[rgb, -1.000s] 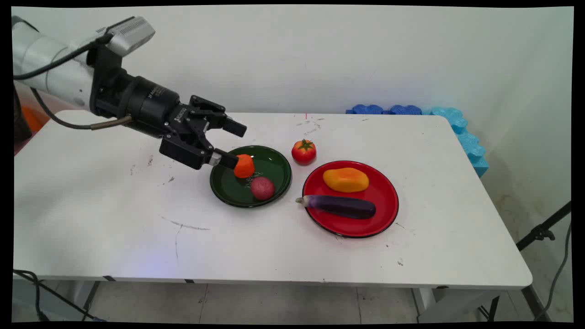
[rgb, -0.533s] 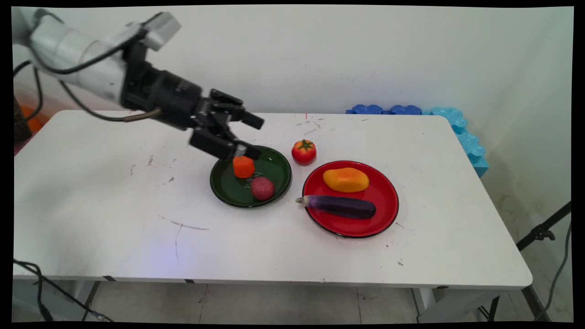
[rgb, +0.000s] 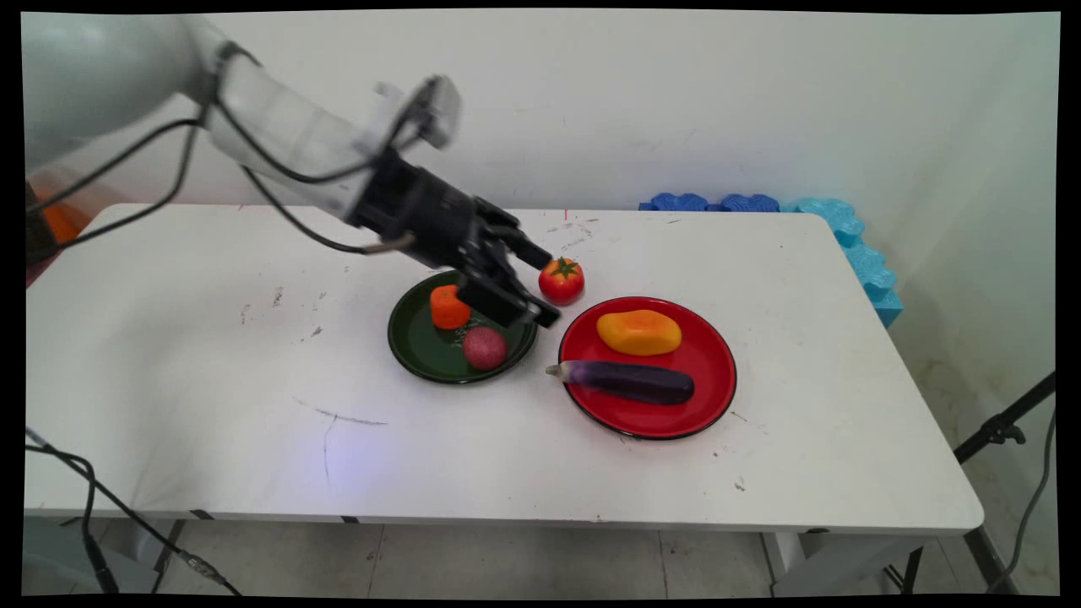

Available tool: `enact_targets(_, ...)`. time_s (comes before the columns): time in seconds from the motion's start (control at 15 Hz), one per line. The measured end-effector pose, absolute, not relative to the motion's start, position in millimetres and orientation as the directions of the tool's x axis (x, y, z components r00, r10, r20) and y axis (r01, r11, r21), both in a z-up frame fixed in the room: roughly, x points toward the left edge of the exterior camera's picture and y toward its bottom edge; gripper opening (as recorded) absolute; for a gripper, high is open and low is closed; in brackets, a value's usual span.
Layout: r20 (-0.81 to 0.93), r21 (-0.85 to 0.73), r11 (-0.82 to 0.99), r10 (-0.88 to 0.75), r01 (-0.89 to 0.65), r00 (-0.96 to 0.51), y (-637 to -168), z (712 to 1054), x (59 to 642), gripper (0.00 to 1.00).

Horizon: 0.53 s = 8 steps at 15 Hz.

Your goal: Pick up the eggplant from the red plate

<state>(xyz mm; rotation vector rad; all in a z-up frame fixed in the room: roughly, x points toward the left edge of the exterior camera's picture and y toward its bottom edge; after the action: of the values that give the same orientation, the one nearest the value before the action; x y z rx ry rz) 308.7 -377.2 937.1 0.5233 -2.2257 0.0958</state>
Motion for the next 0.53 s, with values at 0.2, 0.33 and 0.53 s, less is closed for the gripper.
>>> enact_targets(0.2, 0.710, 0.106, 0.899, -0.367, -0.424, -0.601, -397.2, 913.8, 282.5, 1.00)
enact_targets(0.33, 0.687, 0.108, 0.898, -0.378, -0.427, -0.620, -406.5, 897.4, 266.0, 1.00)
enact_targets(0.53, 0.664, 0.111, 0.894, -0.391, -0.433, -0.638, -418.8, 872.5, 243.8, 1.00)
